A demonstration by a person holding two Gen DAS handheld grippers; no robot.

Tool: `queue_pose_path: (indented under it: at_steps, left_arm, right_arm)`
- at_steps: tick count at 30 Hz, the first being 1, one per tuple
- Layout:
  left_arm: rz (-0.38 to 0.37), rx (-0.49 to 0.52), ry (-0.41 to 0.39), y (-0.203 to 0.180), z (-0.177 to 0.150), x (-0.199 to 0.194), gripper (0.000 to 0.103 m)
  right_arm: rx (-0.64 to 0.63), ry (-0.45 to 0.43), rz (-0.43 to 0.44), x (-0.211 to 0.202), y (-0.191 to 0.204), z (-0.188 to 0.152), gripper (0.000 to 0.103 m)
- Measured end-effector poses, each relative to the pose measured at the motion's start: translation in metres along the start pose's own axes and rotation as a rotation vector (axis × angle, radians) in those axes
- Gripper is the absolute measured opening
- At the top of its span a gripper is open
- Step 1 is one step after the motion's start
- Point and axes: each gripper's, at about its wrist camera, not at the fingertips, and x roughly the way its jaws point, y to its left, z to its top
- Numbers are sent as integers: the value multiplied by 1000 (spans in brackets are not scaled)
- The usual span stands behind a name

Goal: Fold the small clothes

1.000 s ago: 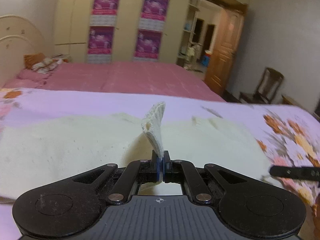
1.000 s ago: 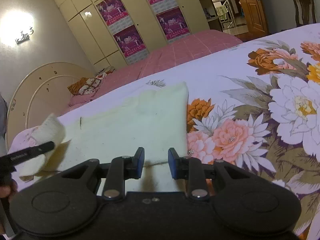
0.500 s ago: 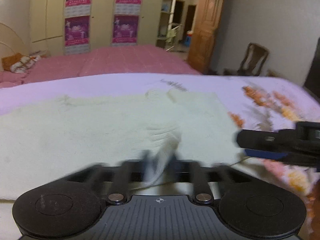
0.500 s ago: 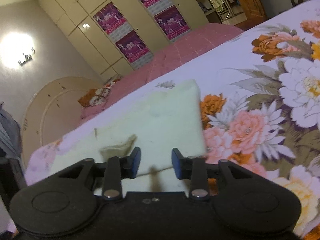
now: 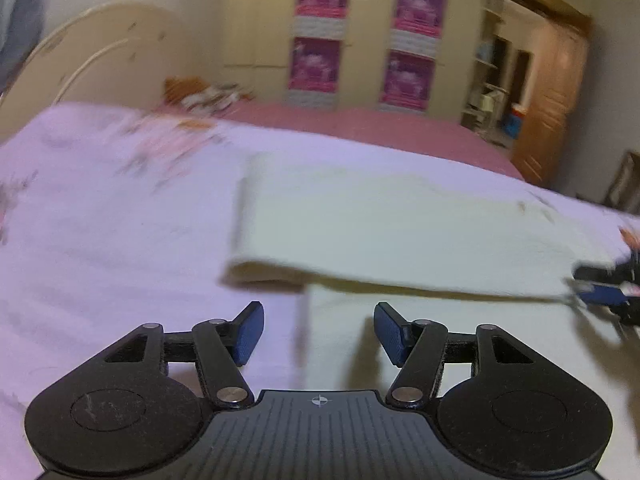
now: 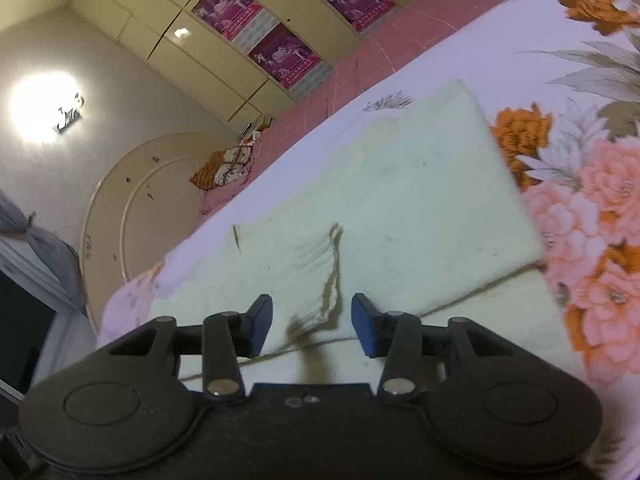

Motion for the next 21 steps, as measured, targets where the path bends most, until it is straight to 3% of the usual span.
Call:
queue_pose_path:
  at_steps: [2, 7, 10, 13, 18, 21]
  left_arm:
    - [5, -22, 9, 12, 3, 4, 61]
    - [13, -66, -3, 14, 6, 5, 60]
    - [-7, -77, -68, 21, 4, -1, 60]
    - [-14, -68, -53, 16, 15, 15, 60]
    - [-58, -82, -121, 13, 15, 4, 60]
    - [11, -39, -52, 4, 25, 30, 60]
  right_arm:
    - [-47, 3, -31, 5, 7, -1, 6]
    - [-129, -88, -54, -10, 27, 11, 5]
    - [-167, -141, -42, -28, 33, 22, 5]
    - [-208, -155, -35, -38, 37, 29, 5]
    - [-210, -161, -45, -38, 36, 30, 5]
    - [-204, -163, -48, -40, 32, 30, 5]
